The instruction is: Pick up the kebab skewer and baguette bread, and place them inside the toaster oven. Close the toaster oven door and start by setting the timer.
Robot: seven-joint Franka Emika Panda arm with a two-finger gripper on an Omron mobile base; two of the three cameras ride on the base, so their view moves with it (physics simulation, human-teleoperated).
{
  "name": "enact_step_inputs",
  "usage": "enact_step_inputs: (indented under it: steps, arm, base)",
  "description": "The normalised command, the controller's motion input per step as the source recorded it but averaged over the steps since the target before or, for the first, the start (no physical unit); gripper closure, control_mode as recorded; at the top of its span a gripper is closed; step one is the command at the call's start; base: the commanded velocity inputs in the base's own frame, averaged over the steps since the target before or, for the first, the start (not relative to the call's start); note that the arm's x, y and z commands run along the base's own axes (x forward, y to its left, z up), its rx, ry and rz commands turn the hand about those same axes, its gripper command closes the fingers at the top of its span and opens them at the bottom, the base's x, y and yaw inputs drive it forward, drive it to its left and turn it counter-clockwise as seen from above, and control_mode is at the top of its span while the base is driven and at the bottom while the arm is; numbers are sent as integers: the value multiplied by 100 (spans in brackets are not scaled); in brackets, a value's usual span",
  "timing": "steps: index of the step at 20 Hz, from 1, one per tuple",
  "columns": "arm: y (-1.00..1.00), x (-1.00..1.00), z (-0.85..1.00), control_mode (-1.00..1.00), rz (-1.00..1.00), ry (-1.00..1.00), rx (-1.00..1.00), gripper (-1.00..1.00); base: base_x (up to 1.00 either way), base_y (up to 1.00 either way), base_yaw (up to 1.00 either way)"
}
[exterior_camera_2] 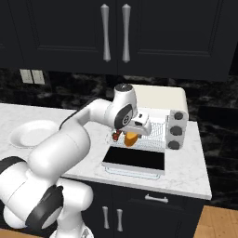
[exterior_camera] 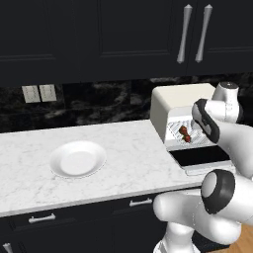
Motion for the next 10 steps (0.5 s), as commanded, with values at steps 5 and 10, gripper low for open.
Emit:
enact_step_inputs:
  steps: [5, 10]
  arm:
    - [0, 22, -17, -100, 1, -2, 8, 100]
    - [-5, 18, -18, -100, 0, 0, 1, 100]
  base:
    - [0, 0, 0]
    - [0, 0, 0]
